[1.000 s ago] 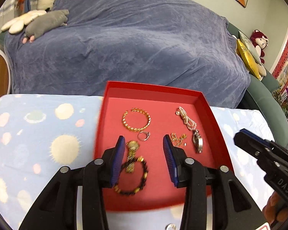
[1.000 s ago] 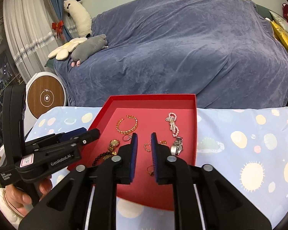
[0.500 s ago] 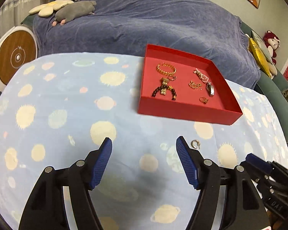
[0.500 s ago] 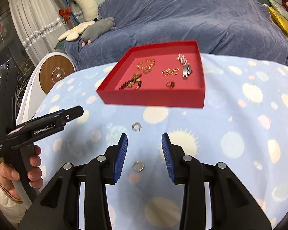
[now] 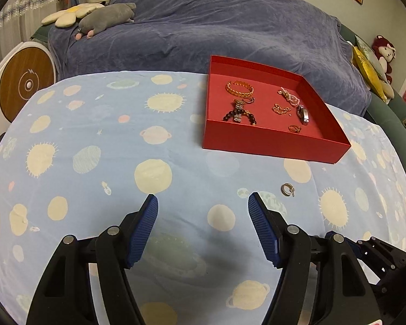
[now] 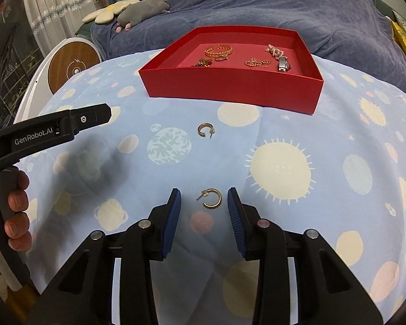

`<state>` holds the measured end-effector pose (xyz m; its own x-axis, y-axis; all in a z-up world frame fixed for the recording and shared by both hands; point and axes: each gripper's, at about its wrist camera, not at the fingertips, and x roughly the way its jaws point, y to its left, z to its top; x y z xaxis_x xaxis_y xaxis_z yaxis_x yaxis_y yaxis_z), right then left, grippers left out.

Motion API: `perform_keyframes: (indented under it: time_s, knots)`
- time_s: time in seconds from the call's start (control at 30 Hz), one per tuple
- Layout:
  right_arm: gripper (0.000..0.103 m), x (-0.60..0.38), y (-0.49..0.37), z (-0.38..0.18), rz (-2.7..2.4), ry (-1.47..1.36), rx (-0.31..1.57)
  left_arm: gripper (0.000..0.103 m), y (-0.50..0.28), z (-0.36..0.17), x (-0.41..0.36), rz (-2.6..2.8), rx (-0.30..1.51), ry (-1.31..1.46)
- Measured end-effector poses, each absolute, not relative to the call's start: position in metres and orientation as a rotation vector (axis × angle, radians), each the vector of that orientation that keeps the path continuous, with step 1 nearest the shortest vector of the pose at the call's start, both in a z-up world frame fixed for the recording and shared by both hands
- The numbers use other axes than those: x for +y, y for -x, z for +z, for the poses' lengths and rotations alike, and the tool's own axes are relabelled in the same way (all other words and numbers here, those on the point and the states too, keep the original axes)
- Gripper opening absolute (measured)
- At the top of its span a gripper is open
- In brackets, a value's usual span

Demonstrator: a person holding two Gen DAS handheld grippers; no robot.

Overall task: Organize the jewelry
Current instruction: 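Grasp a gold hoop earring with the left tool while the right tool reaches the other earring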

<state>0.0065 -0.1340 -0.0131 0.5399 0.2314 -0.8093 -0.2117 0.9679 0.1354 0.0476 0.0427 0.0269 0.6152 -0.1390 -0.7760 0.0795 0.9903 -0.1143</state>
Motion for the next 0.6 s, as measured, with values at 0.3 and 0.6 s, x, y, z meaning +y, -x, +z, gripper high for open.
perform_keyframes:
  time_s: [0.3,0.6]
  knots:
    - [0.021,-0.1323,-0.0088,-0.0191,0.245,0.005,0.975,0.067,-0.0494,0.0243,0.0410,-0.131,0.908,0.077]
    - [0.020,-0.1352,-0.0114,-0.0171,0.256,-0.015,0.980,0.067,-0.0514,0.0217,0.0384,-0.147,0.920,0.083]
